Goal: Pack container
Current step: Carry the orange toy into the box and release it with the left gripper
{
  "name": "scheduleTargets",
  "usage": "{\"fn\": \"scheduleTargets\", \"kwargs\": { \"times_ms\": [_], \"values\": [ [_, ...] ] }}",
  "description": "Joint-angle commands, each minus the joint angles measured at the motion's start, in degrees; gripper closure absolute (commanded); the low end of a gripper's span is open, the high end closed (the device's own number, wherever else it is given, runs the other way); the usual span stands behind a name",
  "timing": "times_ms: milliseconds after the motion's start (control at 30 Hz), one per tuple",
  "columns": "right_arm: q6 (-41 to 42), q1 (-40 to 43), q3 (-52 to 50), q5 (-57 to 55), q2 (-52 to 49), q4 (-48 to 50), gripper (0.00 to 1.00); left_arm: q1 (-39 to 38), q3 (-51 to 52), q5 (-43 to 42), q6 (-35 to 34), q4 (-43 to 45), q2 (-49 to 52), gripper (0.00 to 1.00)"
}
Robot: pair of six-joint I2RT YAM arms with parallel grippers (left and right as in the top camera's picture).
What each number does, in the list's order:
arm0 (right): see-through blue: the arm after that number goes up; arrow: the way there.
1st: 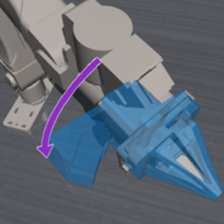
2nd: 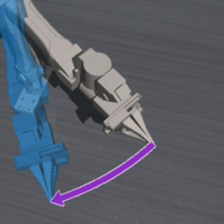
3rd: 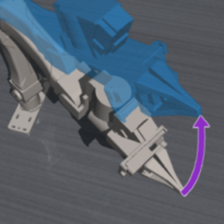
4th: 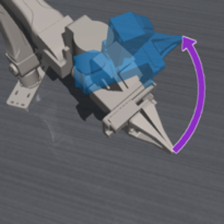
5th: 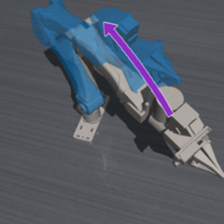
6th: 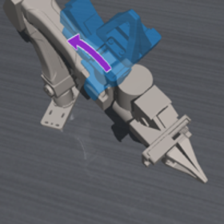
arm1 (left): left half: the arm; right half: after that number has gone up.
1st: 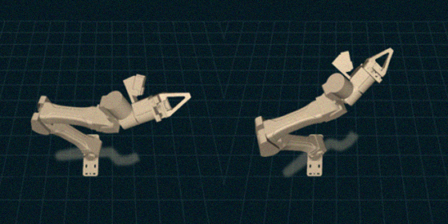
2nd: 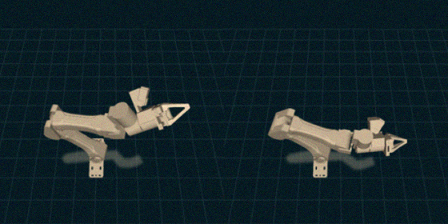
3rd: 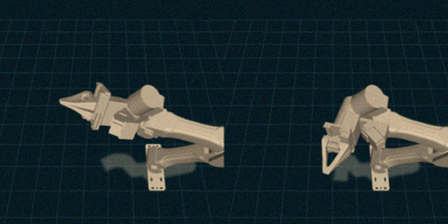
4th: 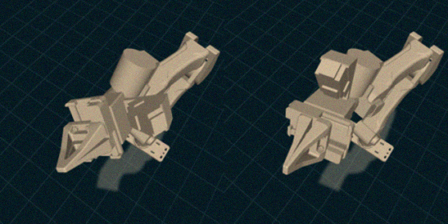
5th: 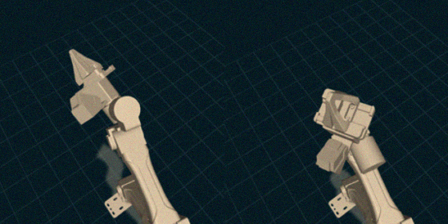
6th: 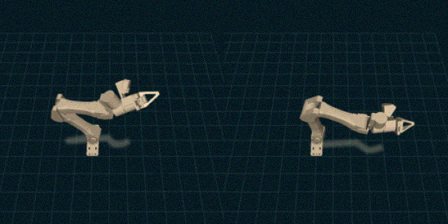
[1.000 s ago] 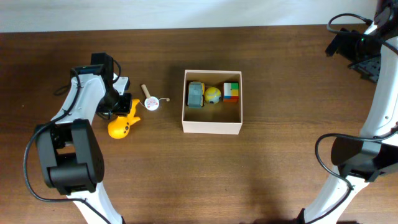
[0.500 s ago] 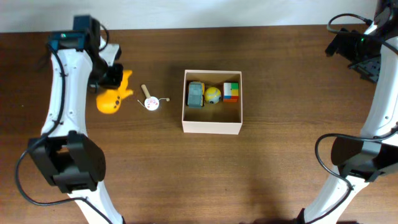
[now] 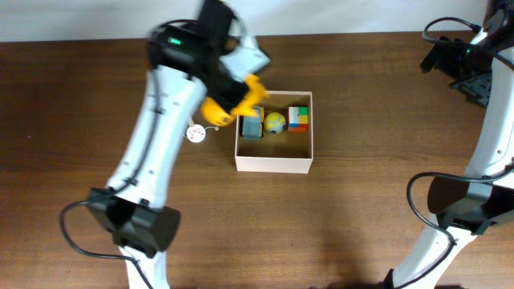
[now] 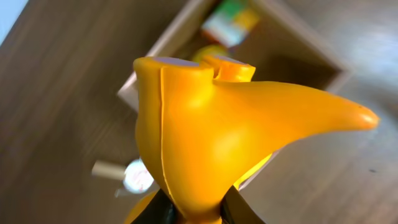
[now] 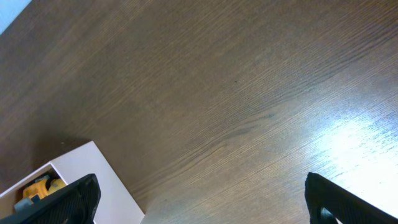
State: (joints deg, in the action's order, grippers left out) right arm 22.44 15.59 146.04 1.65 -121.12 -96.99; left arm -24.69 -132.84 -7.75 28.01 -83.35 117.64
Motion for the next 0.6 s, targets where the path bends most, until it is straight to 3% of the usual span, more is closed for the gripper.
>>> {"fn": "scheduleTargets", "kwargs": {
  "times_ms": [0,233,567],
  "values": [
    [-0.07,-0.2,0.11,0.31,-0.22,-0.31,0.01,-5.77,-1.07,1.86,6.93,0.13,-0.07,0.81],
    [-0.07,-0.2,0.11,0.28,-0.22,-0.31,0.01,-10.47,-1.03,4.57,14.43,-0.28,2.19,0.82],
    [-0.07,-0.2,0.09,0.31,-0.22,-0.31,0.01,-9.92,-1.03,4.57,18.08,-1.97,11.04,0.81]
  ]
}}
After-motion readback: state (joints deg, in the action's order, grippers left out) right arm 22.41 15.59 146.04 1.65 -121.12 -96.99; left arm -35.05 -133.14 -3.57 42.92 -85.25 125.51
